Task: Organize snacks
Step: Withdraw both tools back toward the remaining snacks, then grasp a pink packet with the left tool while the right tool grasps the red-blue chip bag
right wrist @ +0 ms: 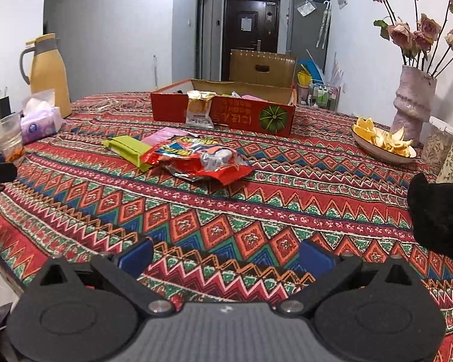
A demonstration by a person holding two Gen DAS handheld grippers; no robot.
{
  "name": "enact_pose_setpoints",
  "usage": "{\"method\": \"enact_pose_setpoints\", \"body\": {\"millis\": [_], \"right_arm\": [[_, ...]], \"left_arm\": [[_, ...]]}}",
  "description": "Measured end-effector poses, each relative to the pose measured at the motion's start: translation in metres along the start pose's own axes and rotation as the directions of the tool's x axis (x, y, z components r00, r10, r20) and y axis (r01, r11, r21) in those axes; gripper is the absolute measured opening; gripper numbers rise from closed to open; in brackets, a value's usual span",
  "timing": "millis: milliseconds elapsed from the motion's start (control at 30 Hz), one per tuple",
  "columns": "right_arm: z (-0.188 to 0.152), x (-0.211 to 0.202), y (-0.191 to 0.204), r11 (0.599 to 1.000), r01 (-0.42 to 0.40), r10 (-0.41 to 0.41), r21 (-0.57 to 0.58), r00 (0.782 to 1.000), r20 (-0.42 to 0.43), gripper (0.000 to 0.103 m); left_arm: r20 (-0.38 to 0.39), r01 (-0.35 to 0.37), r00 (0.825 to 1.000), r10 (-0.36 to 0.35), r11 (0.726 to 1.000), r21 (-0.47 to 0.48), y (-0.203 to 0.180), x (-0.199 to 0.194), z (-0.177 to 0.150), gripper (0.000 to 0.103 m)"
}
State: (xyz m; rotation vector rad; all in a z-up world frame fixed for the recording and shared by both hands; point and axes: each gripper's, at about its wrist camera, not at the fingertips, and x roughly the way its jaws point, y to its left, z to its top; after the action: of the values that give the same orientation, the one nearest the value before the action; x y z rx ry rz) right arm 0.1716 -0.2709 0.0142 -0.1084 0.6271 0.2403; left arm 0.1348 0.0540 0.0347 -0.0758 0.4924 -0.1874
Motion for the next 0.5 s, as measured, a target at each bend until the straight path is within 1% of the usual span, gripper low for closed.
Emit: {"method": "enact_pose_setpoints", "body": {"millis": [100,233,367,500], "right_arm": [[0.008,0.005,0.0,1.0,-0.007,0.007,-0.001,1.0,0.008,0.103],[0.017,0.017,0.004,0.999,-0.027,0.027,-0.025,1.0,0.007,0.103],[0.03,0.036,0.008,0.997,-0.043,0.043,-0.056,0.999,-0.003,0.103],[0.048,0.057,0.017,0.992,-0.037,0.037,-0.119,0.999,-0.002,0.103]], "left_arm": [[0.009,0.001,1.0,-0.001,1.0,-0.003,0.002,0.003,0.004,0.103],[-0.001,-0.002,1.0,0.002,1.0,0.001,0.004,0.013,0.008,0.103],[-0.018,0.008,1.0,-0.007,1.0,0.01,0.006,0.032,0.015,0.103],[-0.031,0.022,0.999,-0.021,0.999,0.032,0.005,0.057,0.027,0.103]]}}
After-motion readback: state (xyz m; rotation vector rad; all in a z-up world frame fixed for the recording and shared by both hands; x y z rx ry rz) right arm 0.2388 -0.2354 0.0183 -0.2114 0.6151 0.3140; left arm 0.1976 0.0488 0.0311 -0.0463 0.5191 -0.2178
